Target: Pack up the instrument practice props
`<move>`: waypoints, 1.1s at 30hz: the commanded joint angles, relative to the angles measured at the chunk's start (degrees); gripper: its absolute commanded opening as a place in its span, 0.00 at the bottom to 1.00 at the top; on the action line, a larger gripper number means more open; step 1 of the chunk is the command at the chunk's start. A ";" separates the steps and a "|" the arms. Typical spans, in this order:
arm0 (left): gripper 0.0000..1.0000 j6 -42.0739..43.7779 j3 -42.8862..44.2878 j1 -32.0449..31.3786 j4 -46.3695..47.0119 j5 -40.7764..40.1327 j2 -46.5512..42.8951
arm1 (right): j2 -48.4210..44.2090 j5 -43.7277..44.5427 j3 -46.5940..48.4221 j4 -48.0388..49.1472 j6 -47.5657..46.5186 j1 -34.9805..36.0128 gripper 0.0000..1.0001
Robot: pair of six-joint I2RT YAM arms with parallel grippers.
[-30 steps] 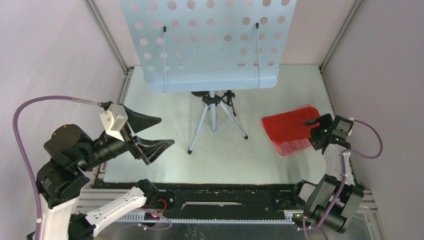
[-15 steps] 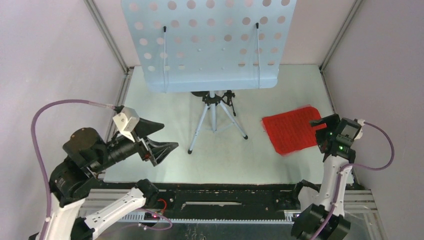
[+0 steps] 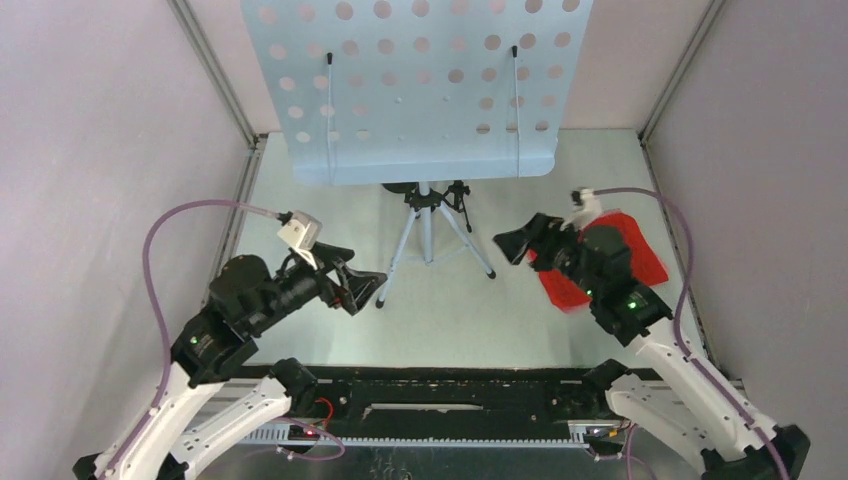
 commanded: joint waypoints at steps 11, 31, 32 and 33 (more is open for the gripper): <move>1.00 -18.99 -17.16 7.39 23.85 -2.14 -2.25 | 5.44 12.19 -7.91 45.38 -30.73 29.29 0.91; 1.00 -18.33 -22.30 18.80 21.00 3.83 -5.88 | 25.30 19.22 3.84 64.88 -43.62 32.67 0.76; 1.00 -17.98 -22.10 18.90 20.64 3.92 -5.91 | 26.27 20.38 4.76 64.78 -43.53 32.78 0.75; 1.00 -17.63 -21.86 18.92 20.23 4.00 -5.95 | 27.19 21.36 5.79 64.47 -43.51 32.91 0.74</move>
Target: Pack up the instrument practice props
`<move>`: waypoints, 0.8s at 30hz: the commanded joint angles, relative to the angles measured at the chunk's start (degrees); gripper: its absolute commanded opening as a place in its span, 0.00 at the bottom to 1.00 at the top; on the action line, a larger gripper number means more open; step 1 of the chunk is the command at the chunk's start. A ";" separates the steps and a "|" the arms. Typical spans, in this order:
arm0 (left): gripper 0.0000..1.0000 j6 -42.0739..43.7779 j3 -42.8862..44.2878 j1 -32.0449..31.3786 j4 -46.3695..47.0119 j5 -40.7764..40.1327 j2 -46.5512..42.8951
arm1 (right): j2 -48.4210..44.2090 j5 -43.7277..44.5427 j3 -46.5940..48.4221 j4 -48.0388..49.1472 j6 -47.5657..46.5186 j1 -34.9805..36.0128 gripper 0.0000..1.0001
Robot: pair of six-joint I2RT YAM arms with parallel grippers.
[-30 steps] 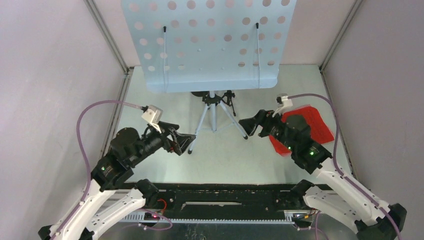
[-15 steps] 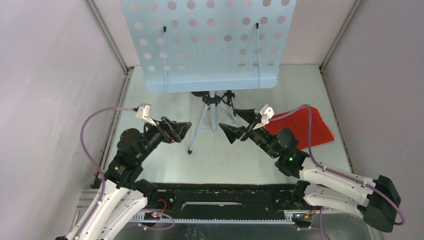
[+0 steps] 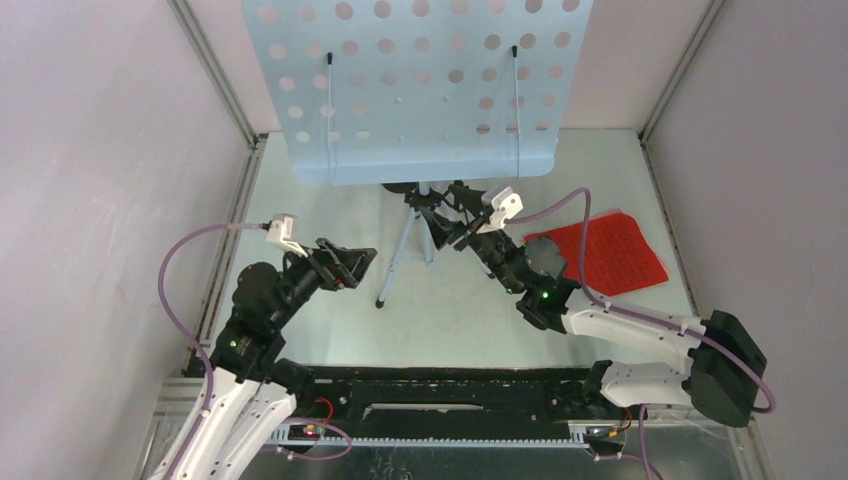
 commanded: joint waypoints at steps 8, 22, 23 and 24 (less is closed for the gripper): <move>1.00 3.03 1.57 0.91 -2.69 1.14 -1.85 | 8.71 10.10 9.36 2.33 -2.55 1.77 0.68; 1.00 3.03 1.88 1.22 -3.31 1.56 -1.64 | 16.40 17.47 15.10 3.39 -4.44 1.53 0.55; 1.00 3.01 1.92 1.19 -3.39 1.60 -1.74 | 16.71 17.46 15.51 2.96 -4.68 1.53 0.54; 1.00 3.13 2.00 1.20 -3.43 1.55 -1.76 | 16.94 17.52 15.91 2.13 -4.73 1.53 0.54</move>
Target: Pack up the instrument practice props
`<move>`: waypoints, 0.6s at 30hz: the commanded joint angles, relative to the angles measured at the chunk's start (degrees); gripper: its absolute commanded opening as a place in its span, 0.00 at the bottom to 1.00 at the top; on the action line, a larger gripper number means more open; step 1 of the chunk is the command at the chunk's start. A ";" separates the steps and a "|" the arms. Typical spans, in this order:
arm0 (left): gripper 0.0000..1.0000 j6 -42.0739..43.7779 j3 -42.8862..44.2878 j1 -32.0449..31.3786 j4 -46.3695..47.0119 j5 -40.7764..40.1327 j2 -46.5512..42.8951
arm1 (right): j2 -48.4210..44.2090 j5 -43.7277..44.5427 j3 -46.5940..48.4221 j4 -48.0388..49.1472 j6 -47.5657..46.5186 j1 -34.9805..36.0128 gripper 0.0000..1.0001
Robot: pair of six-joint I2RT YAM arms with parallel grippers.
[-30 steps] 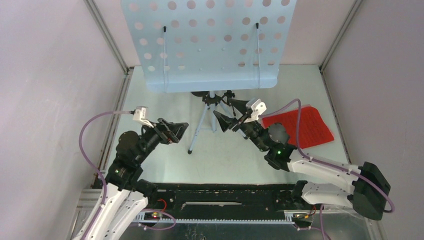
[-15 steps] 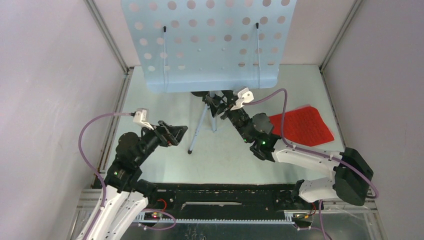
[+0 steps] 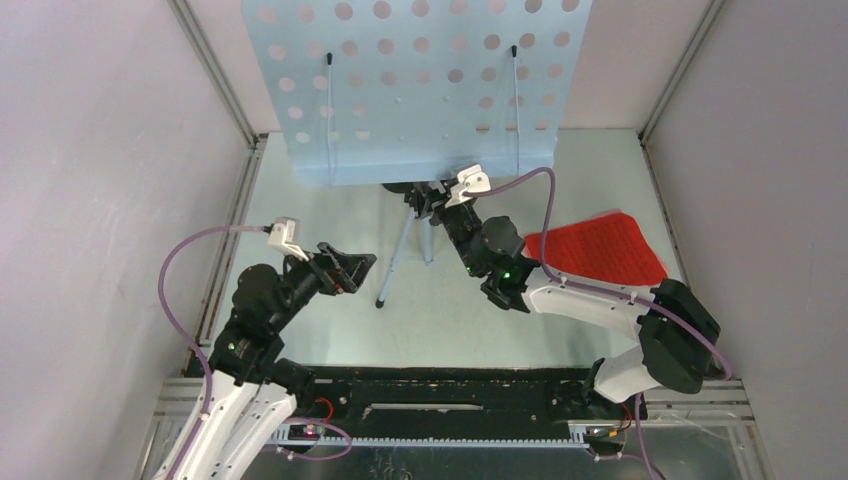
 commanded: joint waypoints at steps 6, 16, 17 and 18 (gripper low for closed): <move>1.00 1.80 2.30 0.76 -0.34 0.66 -0.25 | 2.68 3.60 3.40 -1.81 -1.61 0.42 0.55; 1.00 2.07 2.08 0.98 -0.77 0.38 -0.49 | 5.17 3.87 3.40 -0.89 -2.38 0.42 0.52; 1.00 2.10 2.08 1.01 -0.78 0.38 -0.50 | 5.33 3.88 3.40 -1.06 -2.34 0.34 0.52; 1.00 2.04 2.08 1.02 -0.78 0.38 -0.44 | 5.44 3.91 3.40 -1.24 -2.34 0.34 0.54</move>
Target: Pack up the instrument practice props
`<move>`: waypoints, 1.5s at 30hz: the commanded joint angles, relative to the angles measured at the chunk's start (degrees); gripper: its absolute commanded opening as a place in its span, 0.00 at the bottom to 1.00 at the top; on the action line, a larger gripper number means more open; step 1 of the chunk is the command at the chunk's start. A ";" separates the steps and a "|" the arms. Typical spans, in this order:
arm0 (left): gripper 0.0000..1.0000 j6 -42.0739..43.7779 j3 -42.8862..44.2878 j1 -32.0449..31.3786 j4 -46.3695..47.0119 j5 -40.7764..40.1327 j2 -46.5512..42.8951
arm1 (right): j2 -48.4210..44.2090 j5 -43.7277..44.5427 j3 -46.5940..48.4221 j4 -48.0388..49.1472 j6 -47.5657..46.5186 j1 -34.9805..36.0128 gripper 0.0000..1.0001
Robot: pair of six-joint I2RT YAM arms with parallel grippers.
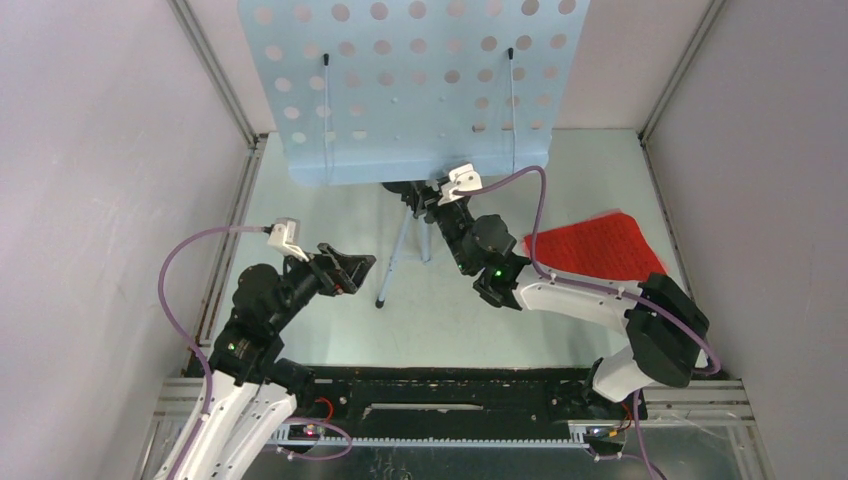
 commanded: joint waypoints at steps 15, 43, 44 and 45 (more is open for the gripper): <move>1.00 1.08 1.97 0.80 0.11 0.27 -0.38 | 3.05 2.43 0.87 -1.45 -3.83 0.33 0.42; 0.99 -7.14 3.19 1.11 15.22 1.94 6.82 | 3.43 3.62 0.81 -8.61 -2.71 0.64 0.46; 0.98 -7.23 3.20 1.13 15.65 1.79 7.05 | 3.53 3.61 0.85 -8.97 -2.61 0.74 0.46; 0.98 -7.34 3.20 1.19 16.19 1.61 7.21 | 3.66 3.64 0.85 -9.33 -2.62 0.73 0.46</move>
